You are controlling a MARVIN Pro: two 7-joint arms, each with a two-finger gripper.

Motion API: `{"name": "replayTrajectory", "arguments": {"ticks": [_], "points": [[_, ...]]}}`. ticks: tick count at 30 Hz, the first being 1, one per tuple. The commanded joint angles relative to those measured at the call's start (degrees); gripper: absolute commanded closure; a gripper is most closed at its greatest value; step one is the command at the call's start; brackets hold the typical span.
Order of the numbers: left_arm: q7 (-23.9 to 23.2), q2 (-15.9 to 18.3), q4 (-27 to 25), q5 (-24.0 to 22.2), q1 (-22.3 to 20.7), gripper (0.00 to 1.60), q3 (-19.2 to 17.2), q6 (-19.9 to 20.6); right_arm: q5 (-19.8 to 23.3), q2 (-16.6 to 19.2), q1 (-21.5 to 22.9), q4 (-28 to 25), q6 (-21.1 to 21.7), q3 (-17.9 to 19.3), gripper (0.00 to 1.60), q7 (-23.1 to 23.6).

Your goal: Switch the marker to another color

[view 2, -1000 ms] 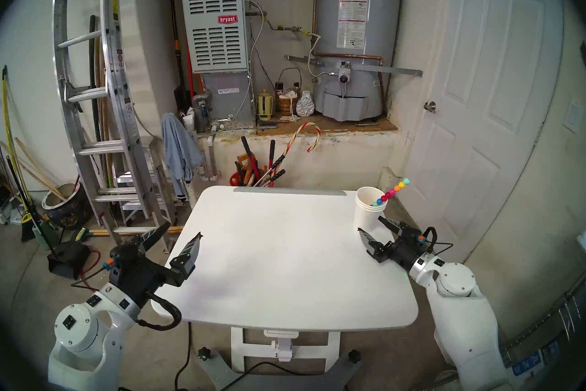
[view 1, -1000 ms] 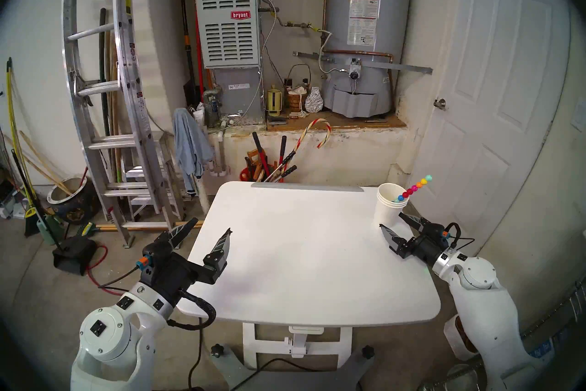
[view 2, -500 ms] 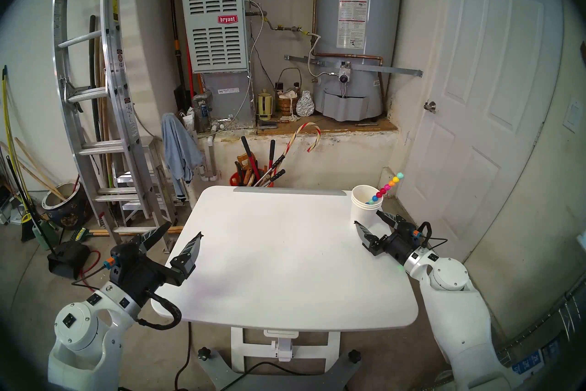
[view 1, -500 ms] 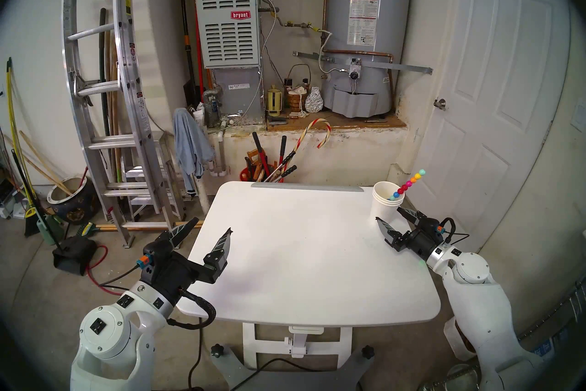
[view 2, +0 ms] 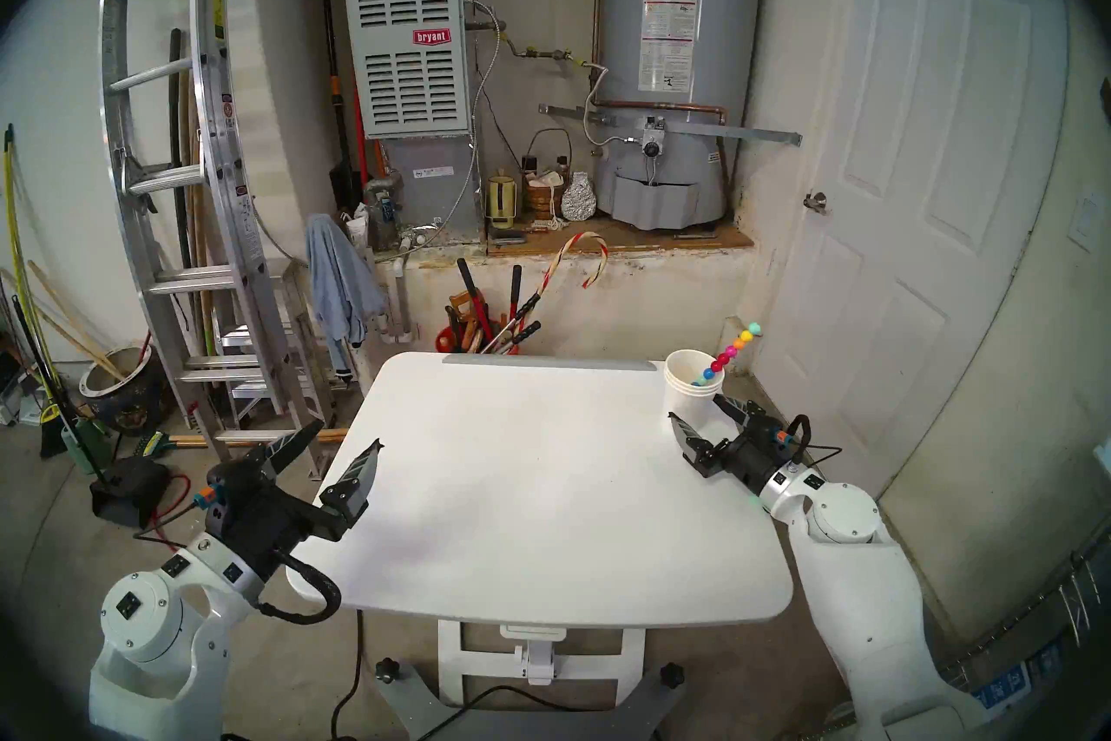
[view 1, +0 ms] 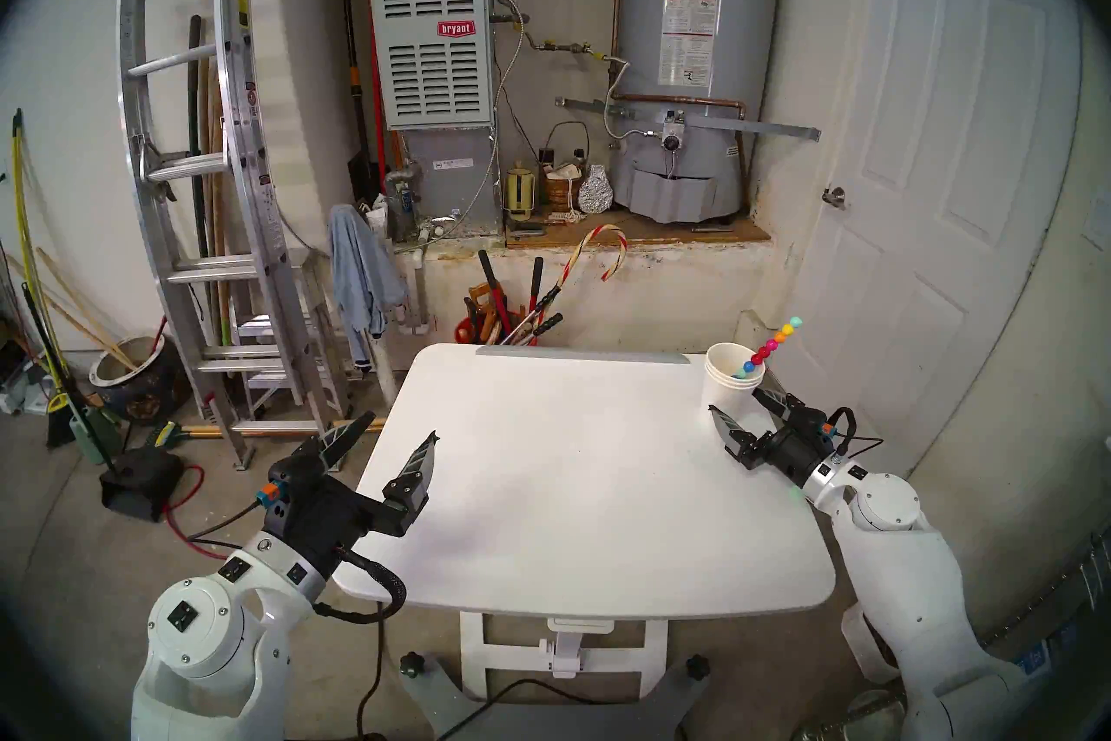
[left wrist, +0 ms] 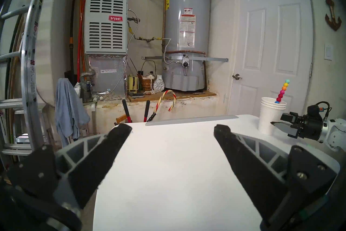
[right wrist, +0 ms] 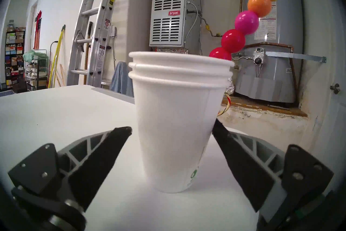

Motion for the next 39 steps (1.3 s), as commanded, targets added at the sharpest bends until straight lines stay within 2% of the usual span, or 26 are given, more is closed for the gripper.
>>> {"name": "replayTrajectory", "arguments": {"ticks": [1,15,23,30,39], "points": [[-0.14,-0.13,-1.45,-0.12,0.42,0.0,-0.01,-0.25,0.44,-0.4,3.73,1.53,-1.61,-0.27,0.0,0.77],[-0.22,-0.17,-1.59,-0.01,0.44,0.0,0.01,-0.25,1.81,-1.12,6.01,4.45,-1.74,-0.11,0.0,2.62],[-0.07,-0.07,-1.11,0.34,-0.11,0.0,0.35,-0.17,0.15,-0.98,8.12,5.82,0.38,-0.89,0.0,1.99],[0.08,-0.03,-0.98,0.5,-0.38,0.0,0.64,-0.03,-0.01,-1.3,8.97,6.09,0.81,-1.15,0.0,2.53],[0.36,0.06,-0.79,0.5,-0.62,0.0,0.76,-0.02,-0.61,-2.05,10.71,9.23,0.24,-2.15,0.0,2.58]]}}
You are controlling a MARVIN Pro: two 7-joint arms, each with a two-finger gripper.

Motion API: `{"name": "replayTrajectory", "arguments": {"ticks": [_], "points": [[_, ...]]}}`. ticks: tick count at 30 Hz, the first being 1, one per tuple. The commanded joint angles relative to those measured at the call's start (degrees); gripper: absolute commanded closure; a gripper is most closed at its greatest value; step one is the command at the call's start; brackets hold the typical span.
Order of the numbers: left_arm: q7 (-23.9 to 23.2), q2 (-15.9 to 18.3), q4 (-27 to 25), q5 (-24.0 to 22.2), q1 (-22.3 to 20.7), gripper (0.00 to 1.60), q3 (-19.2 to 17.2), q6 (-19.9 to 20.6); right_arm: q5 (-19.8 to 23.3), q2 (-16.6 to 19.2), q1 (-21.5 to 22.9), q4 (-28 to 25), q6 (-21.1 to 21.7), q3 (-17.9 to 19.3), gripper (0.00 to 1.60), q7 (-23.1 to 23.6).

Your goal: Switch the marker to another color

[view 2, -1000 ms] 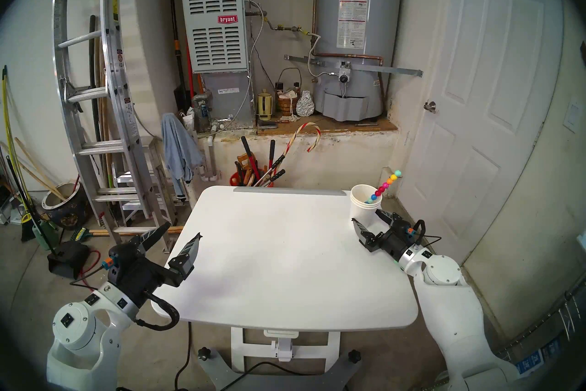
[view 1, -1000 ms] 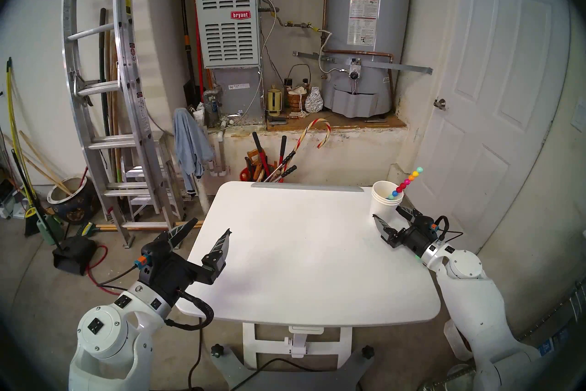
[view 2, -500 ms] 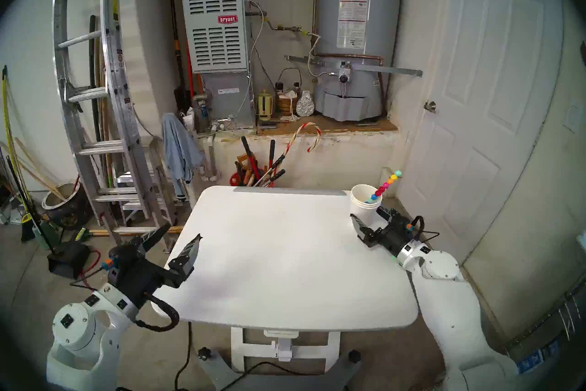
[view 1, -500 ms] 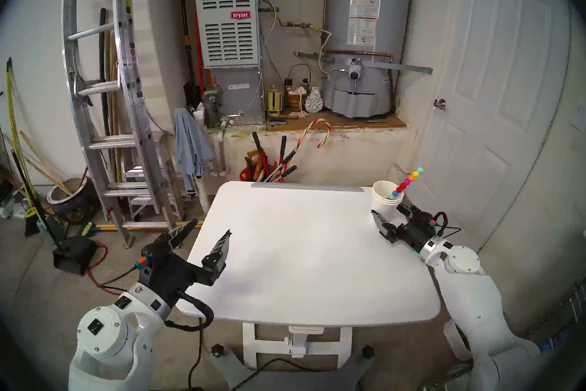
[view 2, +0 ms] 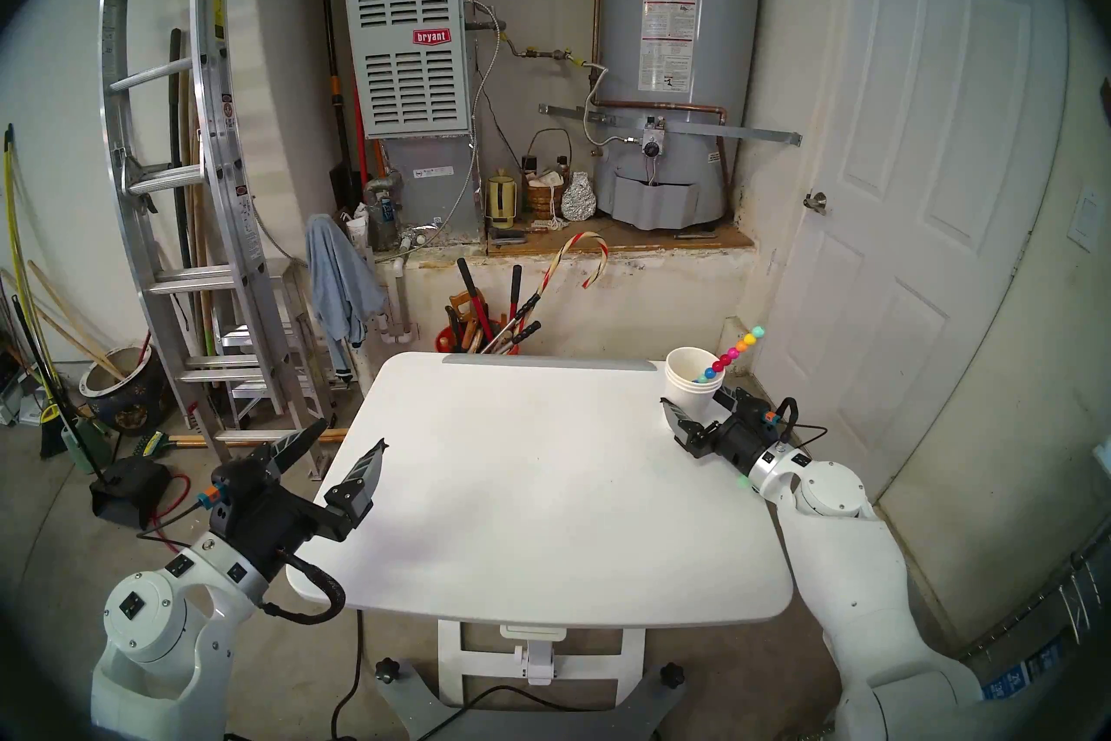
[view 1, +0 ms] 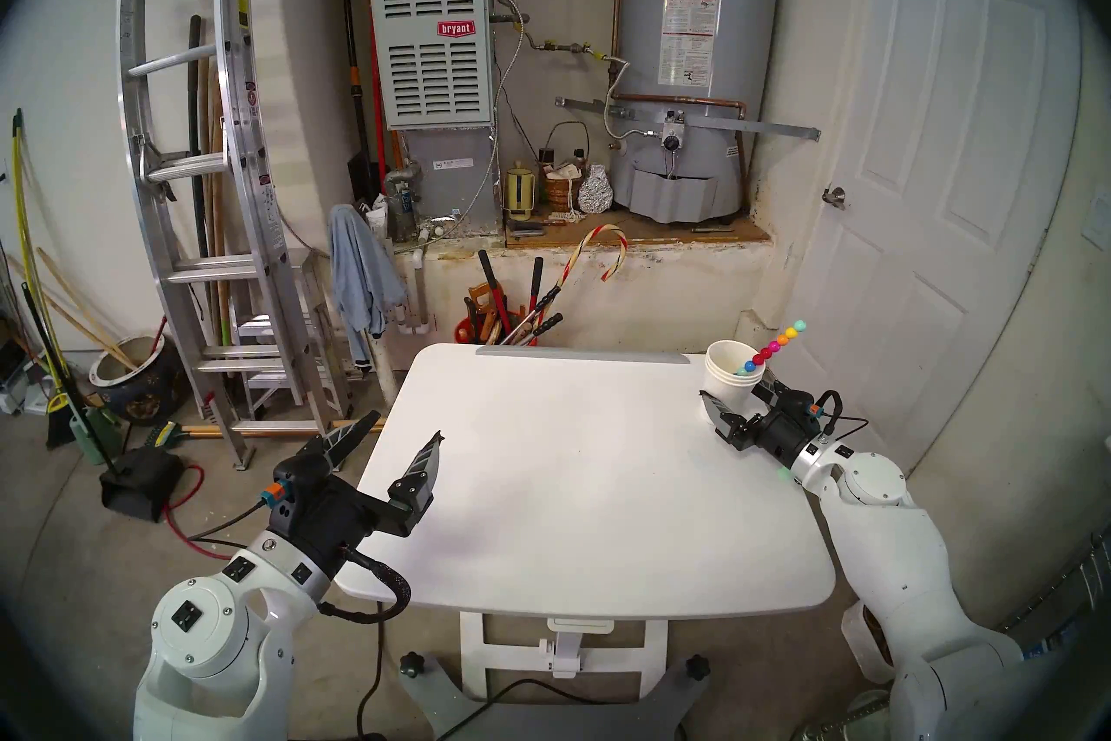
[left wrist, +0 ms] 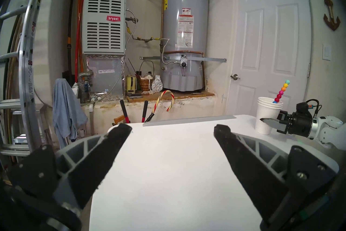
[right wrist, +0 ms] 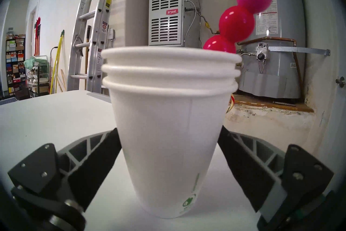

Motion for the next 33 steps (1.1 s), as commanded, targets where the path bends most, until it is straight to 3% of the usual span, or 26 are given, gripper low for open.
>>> {"name": "replayTrajectory", "arguments": {"ticks": [1,17,18,21,23,27,28,30,32,33], "points": [[0.0,0.05,-0.94,-0.07,-0.13,0.0,-0.17,-0.06,-0.45,-0.49,3.04,1.43,-1.11,-0.55,0.0,-0.06],[0.15,0.09,-1.02,-0.18,-0.07,0.0,-0.36,-0.11,-1.03,-0.62,4.17,2.83,-1.78,-1.1,0.0,-0.08],[0.15,0.08,-1.05,-0.19,-0.04,0.0,-0.37,-0.12,-1.08,-0.63,4.2,2.87,-1.78,-1.1,0.11,-0.11],[0.16,0.05,-1.1,-0.24,0.01,0.0,-0.39,-0.14,-1.21,-0.63,4.37,3.06,-1.75,-1.14,0.16,-0.15],[0.17,0.04,-1.1,-0.3,0.03,0.0,-0.41,-0.16,-1.3,-0.63,4.52,3.28,-1.79,-1.16,0.8,-0.07],[0.14,0.07,-0.95,-0.39,-0.04,0.0,-0.46,-0.23,-1.55,-0.67,4.72,3.68,-1.93,-1.2,0.94,-0.07],[0.14,0.06,-0.95,-0.41,-0.03,0.0,-0.48,-0.26,-1.59,-0.71,4.75,3.8,-2.01,-1.2,1.07,-0.06],[0.14,0.01,-0.93,-0.47,0.01,0.0,-0.51,-0.33,-1.4,-0.88,4.73,4.07,-2.35,-1.12,1.12,0.17],[0.12,-0.01,-0.98,-0.51,0.17,0.0,-0.6,-0.43,-1.4,-1.02,4.5,3.93,-2.56,-1.11,1.39,0.14],[0.06,-0.02,-1.11,-0.57,0.4,0.0,-0.69,-0.53,-1.51,-1.06,4.07,3.29,-2.87,-1.2,1.37,0.22]]}}
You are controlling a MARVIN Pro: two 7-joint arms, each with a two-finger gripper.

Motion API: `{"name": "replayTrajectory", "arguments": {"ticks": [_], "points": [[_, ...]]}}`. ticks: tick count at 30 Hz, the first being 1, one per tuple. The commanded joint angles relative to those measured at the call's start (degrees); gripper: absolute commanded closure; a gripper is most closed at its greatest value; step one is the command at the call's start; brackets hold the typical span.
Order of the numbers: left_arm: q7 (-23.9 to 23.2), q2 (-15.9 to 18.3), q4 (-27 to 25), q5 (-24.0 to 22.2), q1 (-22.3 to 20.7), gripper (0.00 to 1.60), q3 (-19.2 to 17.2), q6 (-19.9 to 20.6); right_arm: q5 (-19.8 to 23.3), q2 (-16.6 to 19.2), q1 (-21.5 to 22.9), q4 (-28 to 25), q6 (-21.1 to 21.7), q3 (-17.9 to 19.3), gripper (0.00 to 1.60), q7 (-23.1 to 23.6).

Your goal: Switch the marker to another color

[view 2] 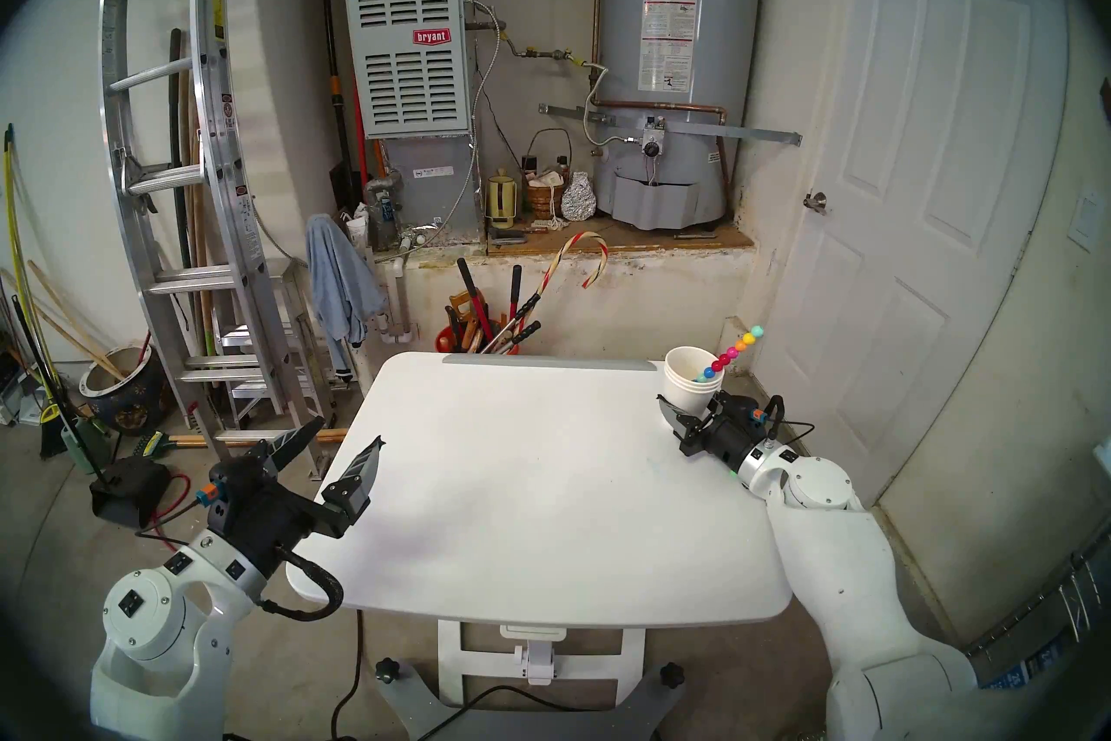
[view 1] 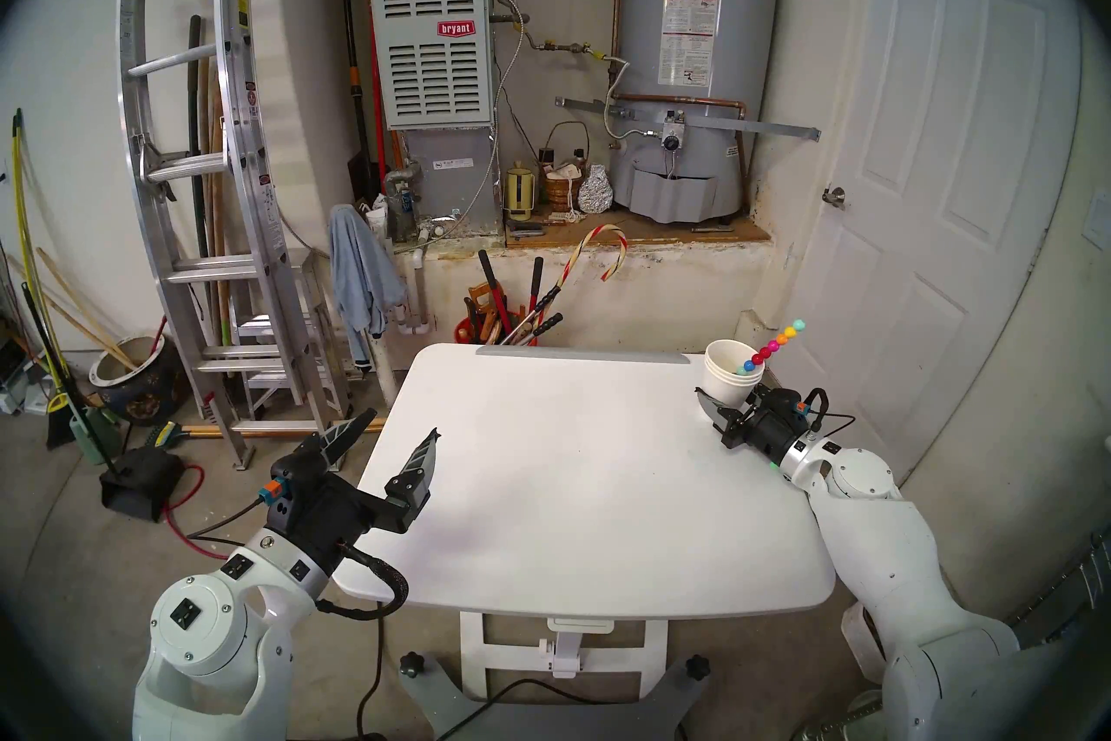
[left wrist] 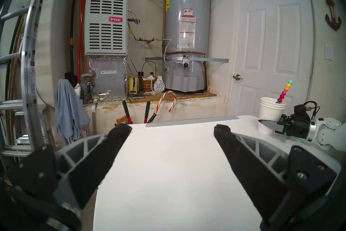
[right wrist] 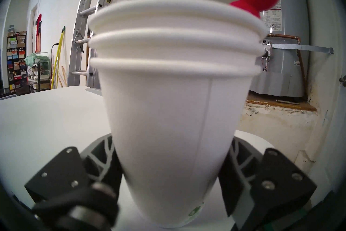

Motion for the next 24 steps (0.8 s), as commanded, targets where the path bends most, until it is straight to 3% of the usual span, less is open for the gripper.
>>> {"name": "replayTrajectory", "arguments": {"ticks": [1,7,9,12,14,16,24], "points": [[-0.27,-0.14,-1.32,-0.31,0.74,0.0,-0.35,-0.58,0.13,-0.26,0.44,-1.89,-1.28,0.1,1.37,0.13],[-0.63,-0.29,-1.9,-0.93,1.87,0.0,-1.28,-1.07,1.05,-0.72,-1.43,-7.38,-2.09,0.22,1.42,1.61],[-0.81,-0.32,-1.96,-1.15,2.19,0.0,-1.68,-1.22,1.35,-0.93,-1.66,-8.82,-2.57,-0.09,1.59,2.83],[-1.05,-0.41,-2.07,-1.49,2.56,0.0,-2.18,-1.37,1.18,-1.12,-3.22,-12.75,-1.73,-0.56,1.58,3.42],[-1.26,-0.45,-2.06,-1.73,2.76,0.0,-2.61,-1.48,1.3,-1.8,-1.95,-11.65,-3.17,-1.69,1.52,5.65],[-1.52,-0.51,-2.07,-2.0,3.01,0.0,-3.02,-1.62,1.33,-2.37,-2.53,-13.52,-3.0,-2.58,1.6,6.57],[-2.86,-1.0,-2.5,-3.38,4.59,0.0,-5.05,-2.45,0.29,-4.25,-3.83,-19.26,-0.74,-6.81,1.6,8.3]]}}
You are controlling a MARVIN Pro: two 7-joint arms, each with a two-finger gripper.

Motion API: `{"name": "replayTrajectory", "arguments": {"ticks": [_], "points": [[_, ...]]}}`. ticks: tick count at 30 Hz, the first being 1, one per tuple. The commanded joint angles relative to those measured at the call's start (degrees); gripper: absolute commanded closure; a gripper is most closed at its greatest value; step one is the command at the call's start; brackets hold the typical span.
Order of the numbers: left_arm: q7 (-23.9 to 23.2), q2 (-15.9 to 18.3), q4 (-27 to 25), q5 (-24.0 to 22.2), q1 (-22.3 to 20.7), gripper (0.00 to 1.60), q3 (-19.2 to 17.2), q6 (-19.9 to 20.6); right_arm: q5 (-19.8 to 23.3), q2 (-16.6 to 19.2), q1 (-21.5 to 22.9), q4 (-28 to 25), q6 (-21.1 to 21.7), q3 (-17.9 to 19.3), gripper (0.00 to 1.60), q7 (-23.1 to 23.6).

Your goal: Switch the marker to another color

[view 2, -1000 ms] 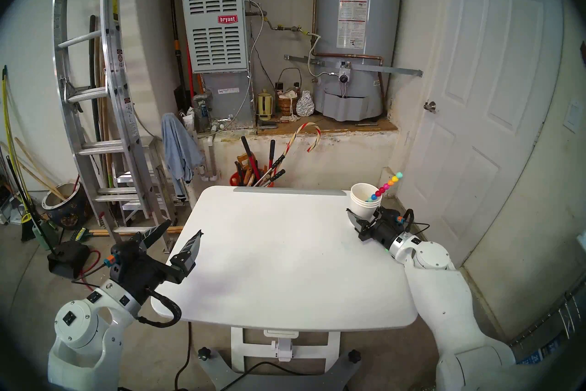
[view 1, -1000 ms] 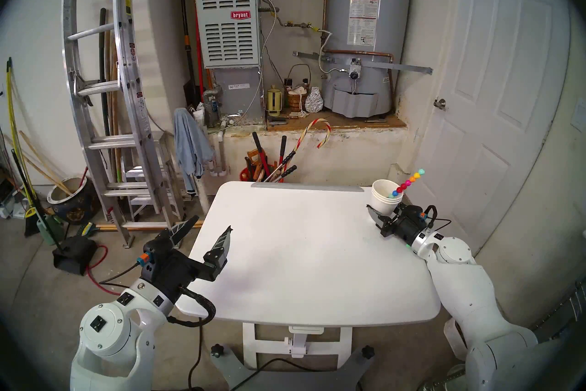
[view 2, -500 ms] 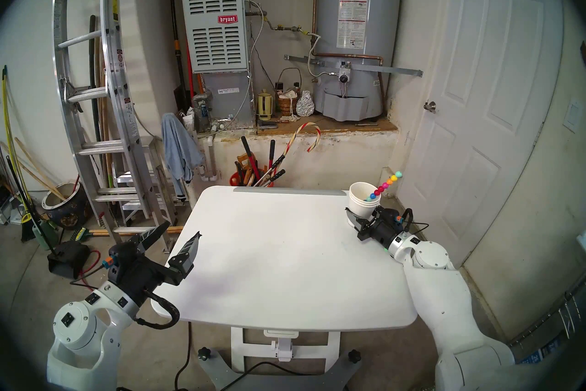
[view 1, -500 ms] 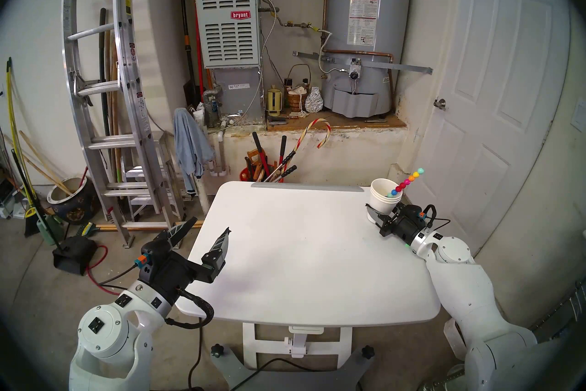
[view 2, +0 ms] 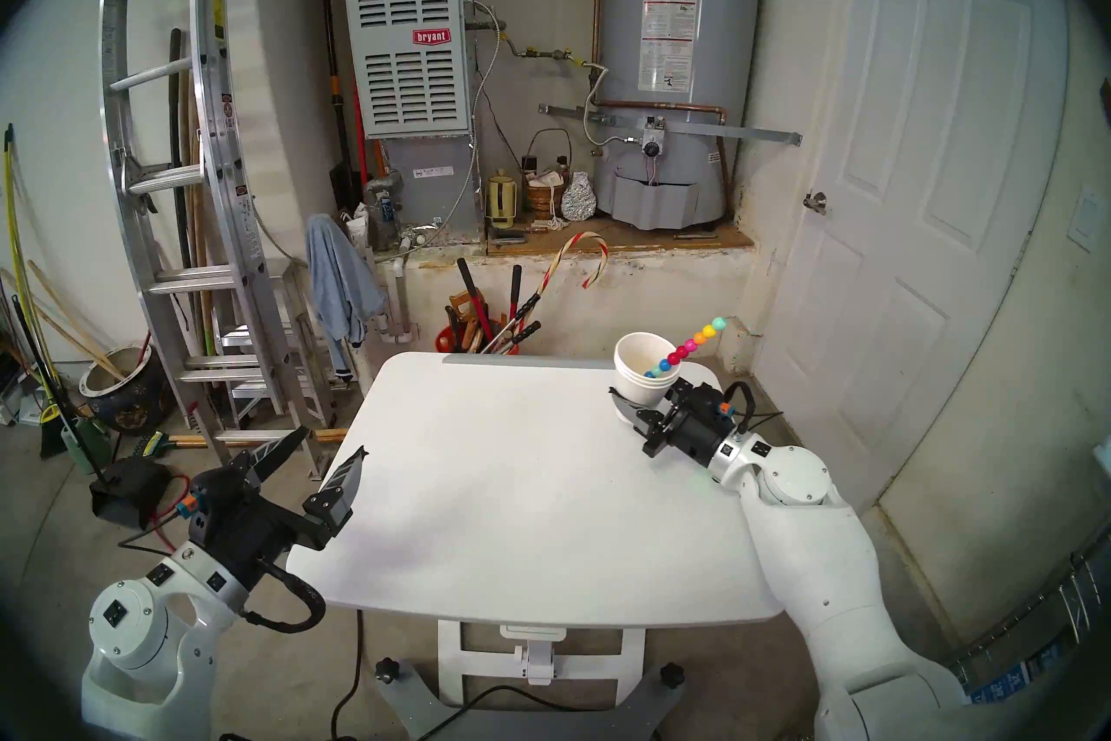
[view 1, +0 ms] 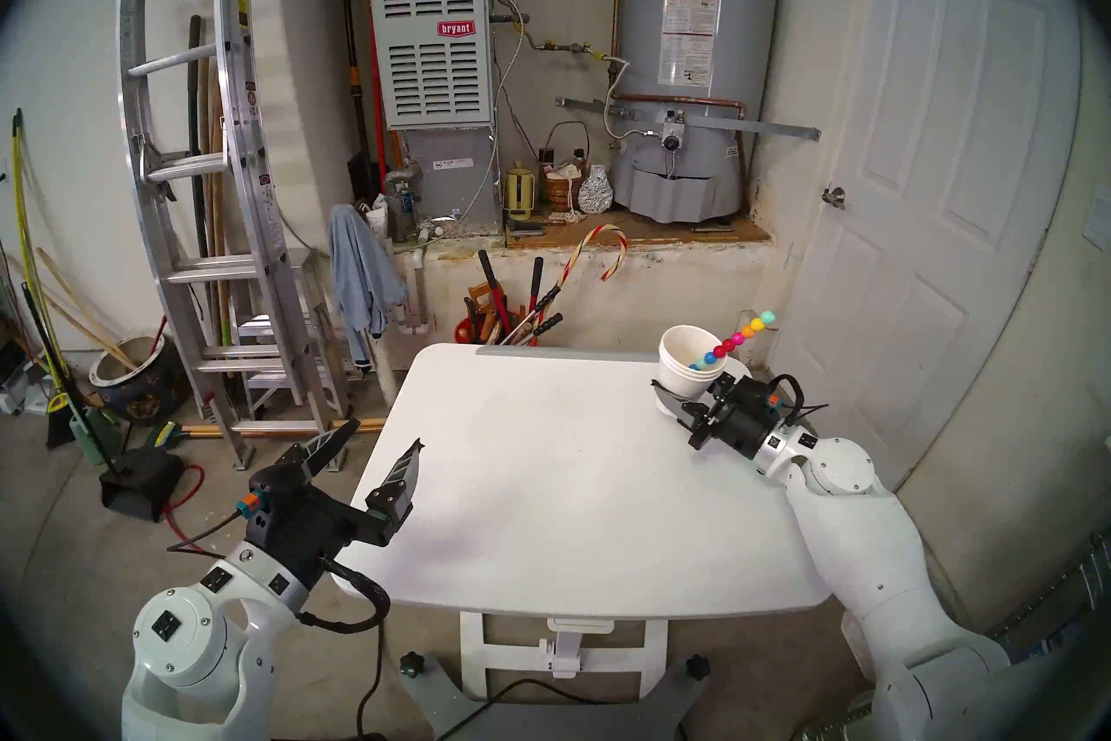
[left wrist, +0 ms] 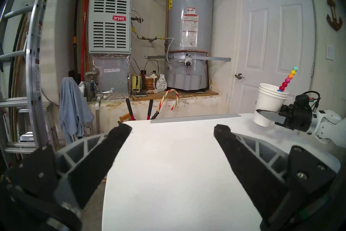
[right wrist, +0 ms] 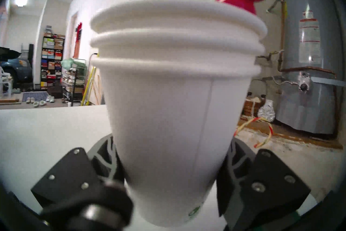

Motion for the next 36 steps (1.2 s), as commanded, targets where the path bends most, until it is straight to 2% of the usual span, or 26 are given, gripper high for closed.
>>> {"name": "replayTrajectory", "arguments": {"ticks": [1,3,6,15,20,24,30,36], "points": [[-0.95,-0.42,-1.73,-1.54,1.51,0.0,-1.8,-1.37,0.07,-2.37,-0.58,-6.93,2.22,-2.95,1.6,1.08],[-1.56,-0.59,-1.79,-2.13,2.02,0.0,-2.6,-1.73,-0.54,-2.53,-1.47,-9.46,4.59,-4.26,1.6,0.74],[-1.85,-0.69,-1.8,-2.42,2.2,0.0,-3.03,-1.89,-0.98,-2.8,-1.73,-10.24,5.78,-5.18,1.6,0.65],[-3.27,-0.92,-1.67,-3.49,2.25,0.0,-4.02,-2.3,-1.77,-3.73,-5.59,-17.29,12.27,-8.68,1.6,0.03],[-3.87,-1.17,-1.8,-3.65,2.56,0.0,-4.13,-2.48,-4.18,-3.89,-7.33,-20.74,15.34,-10.26,1.6,-2.71],[-4.19,-1.39,-1.81,-3.79,2.72,0.0,-4.38,-2.61,-4.74,-4.06,-8.76,-21.95,18.18,-10.16,1.6,-4.56],[-4.57,-1.61,-1.72,-3.87,2.55,0.0,-4.45,-2.65,-6.14,-3.52,-10.89,-22.81,18.39,-11.08,1.6,-4.46],[-4.94,-1.85,-1.23,-3.56,2.57,0.0,-4.19,-2.74,-6.66,-5.31,-10.15,-22.03,17.85,-12.87,1.6,-4.17]]}}
